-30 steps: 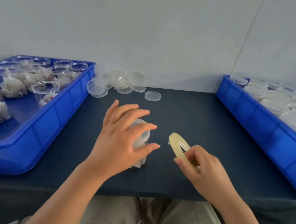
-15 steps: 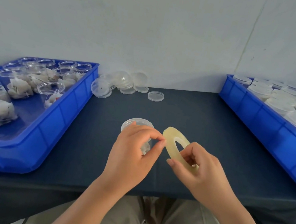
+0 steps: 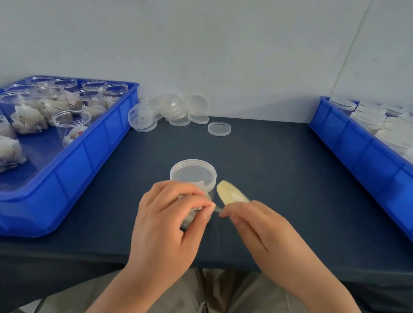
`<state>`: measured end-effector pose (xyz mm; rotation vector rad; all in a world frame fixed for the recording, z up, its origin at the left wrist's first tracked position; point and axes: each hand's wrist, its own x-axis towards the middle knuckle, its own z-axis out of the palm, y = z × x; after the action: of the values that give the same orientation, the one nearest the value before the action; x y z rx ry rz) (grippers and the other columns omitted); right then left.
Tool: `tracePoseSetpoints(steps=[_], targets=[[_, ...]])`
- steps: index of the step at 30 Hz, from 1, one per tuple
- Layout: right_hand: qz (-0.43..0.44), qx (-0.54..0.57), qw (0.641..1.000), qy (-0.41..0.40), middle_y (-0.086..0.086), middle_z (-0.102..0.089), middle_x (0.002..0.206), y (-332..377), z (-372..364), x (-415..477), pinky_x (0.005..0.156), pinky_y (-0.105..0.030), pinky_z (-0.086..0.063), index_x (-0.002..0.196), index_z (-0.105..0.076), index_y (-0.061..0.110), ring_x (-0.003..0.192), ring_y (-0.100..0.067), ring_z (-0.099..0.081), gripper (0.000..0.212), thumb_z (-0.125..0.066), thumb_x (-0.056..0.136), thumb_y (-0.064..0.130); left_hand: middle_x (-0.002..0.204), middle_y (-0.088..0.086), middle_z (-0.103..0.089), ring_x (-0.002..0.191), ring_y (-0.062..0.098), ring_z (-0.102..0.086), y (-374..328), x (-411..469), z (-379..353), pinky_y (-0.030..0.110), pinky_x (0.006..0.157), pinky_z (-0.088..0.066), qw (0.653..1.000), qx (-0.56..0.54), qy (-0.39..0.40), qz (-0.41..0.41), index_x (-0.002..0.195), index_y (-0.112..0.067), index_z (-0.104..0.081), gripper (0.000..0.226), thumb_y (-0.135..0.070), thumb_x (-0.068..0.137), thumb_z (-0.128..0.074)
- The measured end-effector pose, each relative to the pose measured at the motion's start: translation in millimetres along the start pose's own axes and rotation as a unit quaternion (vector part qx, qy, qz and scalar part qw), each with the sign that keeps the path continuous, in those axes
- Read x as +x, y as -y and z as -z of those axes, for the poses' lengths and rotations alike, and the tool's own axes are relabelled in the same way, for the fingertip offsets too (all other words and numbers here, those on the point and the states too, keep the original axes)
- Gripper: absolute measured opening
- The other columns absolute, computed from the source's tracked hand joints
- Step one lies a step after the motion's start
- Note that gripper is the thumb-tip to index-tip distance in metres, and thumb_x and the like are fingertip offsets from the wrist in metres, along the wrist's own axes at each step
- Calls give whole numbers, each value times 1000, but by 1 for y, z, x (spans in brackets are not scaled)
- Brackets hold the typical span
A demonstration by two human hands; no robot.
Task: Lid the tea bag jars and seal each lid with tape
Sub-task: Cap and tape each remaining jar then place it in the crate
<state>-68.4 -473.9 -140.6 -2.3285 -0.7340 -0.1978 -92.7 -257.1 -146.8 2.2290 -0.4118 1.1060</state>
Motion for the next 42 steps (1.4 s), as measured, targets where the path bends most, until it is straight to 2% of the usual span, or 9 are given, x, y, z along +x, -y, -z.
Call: tracePoseSetpoints(steps=[6, 8, 13, 17, 21, 27, 30, 34, 42], targets=[[-23, 17, 998, -61, 10, -64, 95, 2, -4, 1, 77, -29, -49, 115, -60, 44, 92, -15, -62, 25, -37, 109, 51, 128, -12, -66, 120, 13, -63, 20, -8, -8, 39, 98, -53, 995, -84, -62, -6, 125, -20, -73, 24, -20, 106, -58], [-39, 24, 996, -82, 10, -64, 92, 2, -2, 1, 75, -25, -48, 114, -61, 44, 89, -13, -64, 26, -36, 109, 51, 136, -7, -63, 128, 17, -61, 27, -10, -13, 36, 104, -51, 990, -97, -84, 52, 136, -18, -64, 32, -23, 105, -60], [-57, 36, 995, -76, 11, -64, 91, 7, 0, 2, 76, -21, -47, 111, -65, 41, 90, -12, -65, 24, -42, 110, 44, 155, -27, -40, 146, -6, -36, 26, 7, -34, 16, 112, -35, 939, -183, 49, 288, 162, -36, -27, 112, -69, 72, -85], [-71, 32, 995, -64, 23, -64, 93, 10, 3, 2, 77, -14, -43, 109, -68, 40, 95, -5, -62, 26, -42, 110, 43, 136, -38, -55, 130, -13, -52, 36, 18, -40, 2, 96, -42, 927, -228, 44, 293, 148, -42, -42, 95, -60, 68, -90], [-101, 27, 994, -29, 28, -62, 102, 8, 12, 0, 80, -7, -40, 108, -64, 45, 105, 3, -58, 25, -39, 109, 50, 136, -26, -64, 127, -1, -62, 42, 20, -32, 16, 98, -53, 920, -278, 110, 253, 140, -38, -55, 75, -61, 74, -82], [-125, 32, 991, -15, 37, -57, 110, 10, 14, 2, 80, -1, -33, 96, -65, 46, 112, 9, -49, 23, -45, 108, 46, 142, -45, -50, 127, -19, -52, 23, 25, -27, -2, 93, -39, 908, -294, 167, 248, 157, -54, -37, 59, -51, 102, -59], [-144, 35, 989, -23, 18, -63, 96, 8, 12, 3, 76, -11, -37, 97, -65, 47, 111, 7, -50, 21, -46, 107, 49, 141, -33, -55, 128, -7, -58, 16, 23, -27, 9, 97, -48, 913, -282, 188, 226, 148, -54, -45, 49, -55, 100, -56], [-150, 43, 988, -17, 14, -63, 93, 7, 10, 2, 75, -21, -39, 100, -66, 43, 107, 3, -51, 22, -46, 107, 47, 142, -19, -57, 134, 10, -58, 14, 16, -33, 37, 107, -53, 936, -233, 177, 194, 144, -49, -44, 76, -67, 78, -80], [-140, 46, 989, -5, 28, -62, 101, 8, 9, 3, 74, -20, -38, 101, -67, 46, 110, 3, -51, 23, -45, 109, 45, 130, -16, -64, 125, 16, -65, 13, 11, -40, 38, 93, -61, 962, -195, 104, 162, 136, -39, -50, 70, -72, 81, -79]])
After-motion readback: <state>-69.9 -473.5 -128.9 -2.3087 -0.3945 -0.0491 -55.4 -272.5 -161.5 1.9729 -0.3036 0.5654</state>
